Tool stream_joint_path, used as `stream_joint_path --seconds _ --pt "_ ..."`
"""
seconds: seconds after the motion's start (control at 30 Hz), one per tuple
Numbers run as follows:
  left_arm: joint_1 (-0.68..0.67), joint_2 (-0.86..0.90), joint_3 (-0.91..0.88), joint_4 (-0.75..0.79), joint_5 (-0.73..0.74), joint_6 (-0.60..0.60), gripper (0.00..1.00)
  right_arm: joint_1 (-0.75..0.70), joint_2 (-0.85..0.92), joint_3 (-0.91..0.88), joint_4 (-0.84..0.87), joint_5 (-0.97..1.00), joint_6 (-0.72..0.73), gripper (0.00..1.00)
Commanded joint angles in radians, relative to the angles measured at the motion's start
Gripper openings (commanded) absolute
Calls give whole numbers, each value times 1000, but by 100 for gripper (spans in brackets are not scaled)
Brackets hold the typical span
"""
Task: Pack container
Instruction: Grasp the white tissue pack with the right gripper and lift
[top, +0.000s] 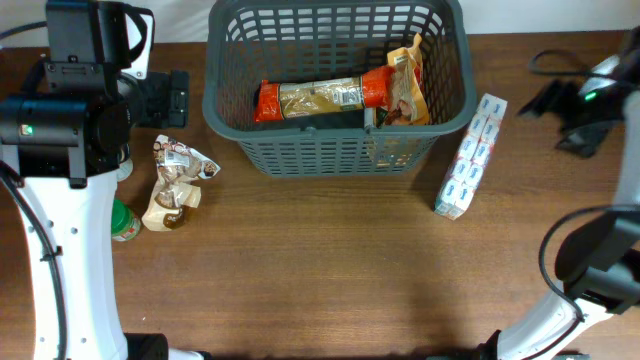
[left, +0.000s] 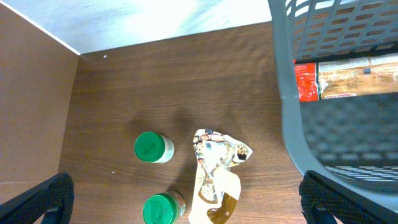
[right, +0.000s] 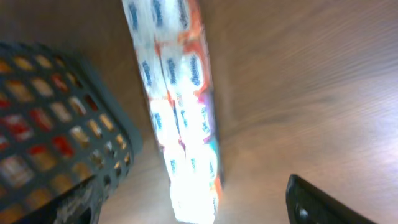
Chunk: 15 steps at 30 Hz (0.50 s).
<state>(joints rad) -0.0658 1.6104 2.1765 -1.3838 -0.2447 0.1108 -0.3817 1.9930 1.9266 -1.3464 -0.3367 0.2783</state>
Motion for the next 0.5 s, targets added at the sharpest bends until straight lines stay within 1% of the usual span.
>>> stream_joint_path --seconds 0.0,0.17,0.3,0.37,0.43,0.47 --pt "3 0 -1 2 -6 -9 99 77 -4 -160 87 -60 19 84" --pt "3 0 -1 2 -6 -9 99 173 -4 -368 285 -63 20 88" --pt "3 0 -1 2 -6 -9 99 201 -4 -497 427 -45 126 87" --pt "3 0 -1 2 -6 -9 99 201 -4 -552 481 -45 164 81" --pt "3 0 -1 2 -6 -9 99 200 -4 -589 514 -45 169 77" --pt "3 0 -1 2 -6 -9 99 200 -4 -604 525 -45 169 71"
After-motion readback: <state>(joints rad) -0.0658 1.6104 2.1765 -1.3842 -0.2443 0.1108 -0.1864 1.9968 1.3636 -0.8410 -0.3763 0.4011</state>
